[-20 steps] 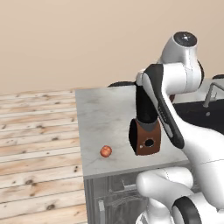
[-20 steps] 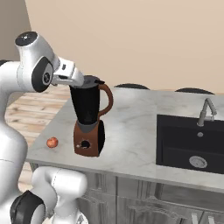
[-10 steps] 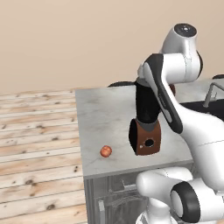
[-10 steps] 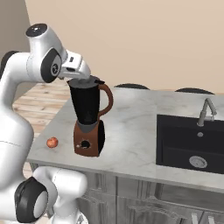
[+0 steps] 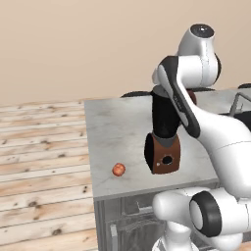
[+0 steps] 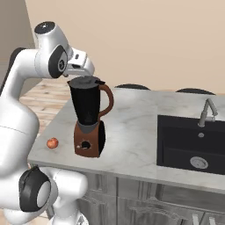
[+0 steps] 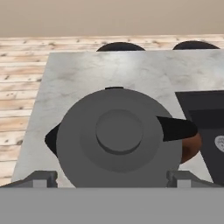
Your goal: Open the blender lid, put the peach in the blender, close the lid, and start the blender.
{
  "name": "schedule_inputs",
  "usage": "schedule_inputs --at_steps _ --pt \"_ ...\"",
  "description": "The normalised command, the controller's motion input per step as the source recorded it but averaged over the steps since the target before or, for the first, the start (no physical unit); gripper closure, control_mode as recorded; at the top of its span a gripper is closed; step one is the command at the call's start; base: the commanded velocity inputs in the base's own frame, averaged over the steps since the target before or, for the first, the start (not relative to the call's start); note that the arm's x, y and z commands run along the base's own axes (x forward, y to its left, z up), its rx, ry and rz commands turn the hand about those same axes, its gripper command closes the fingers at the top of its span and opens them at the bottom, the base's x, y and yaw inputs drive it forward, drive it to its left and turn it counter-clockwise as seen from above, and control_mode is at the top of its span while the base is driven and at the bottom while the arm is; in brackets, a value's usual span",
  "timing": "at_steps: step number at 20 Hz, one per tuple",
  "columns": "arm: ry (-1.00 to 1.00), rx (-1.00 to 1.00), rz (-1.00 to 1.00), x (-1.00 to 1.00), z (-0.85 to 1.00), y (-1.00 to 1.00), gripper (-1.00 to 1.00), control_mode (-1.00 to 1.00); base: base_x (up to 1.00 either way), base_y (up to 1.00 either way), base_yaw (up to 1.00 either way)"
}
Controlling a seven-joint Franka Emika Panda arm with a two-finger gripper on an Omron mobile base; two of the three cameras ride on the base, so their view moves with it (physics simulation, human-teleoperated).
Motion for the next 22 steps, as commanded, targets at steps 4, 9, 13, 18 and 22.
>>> schedule_inputs --at_steps 4,9,13,18,22 --pt "0.04 0.00 0.01 0.12 -0.11 -0.10 -1.00 -1.00 0.00 0.00 0.00" --pt "0.03 0.00 0.01 0.04 -0.16 -0.04 -1.00 -1.00 0.00 0.00 0.00" --pt "0.05 0.00 0.00 0.13 -0.15 0.00 -1.00 -1.00 0.00 0.00 0.00" --pt "0.06 0.00 0.00 0.16 -0.13 0.00 -1.00 -1.00 0.00 0.00 0.00" --pt "0.07 0.00 0.00 0.16 -0.17 0.00 -1.00 -1.00 0.00 0.00 0.00"
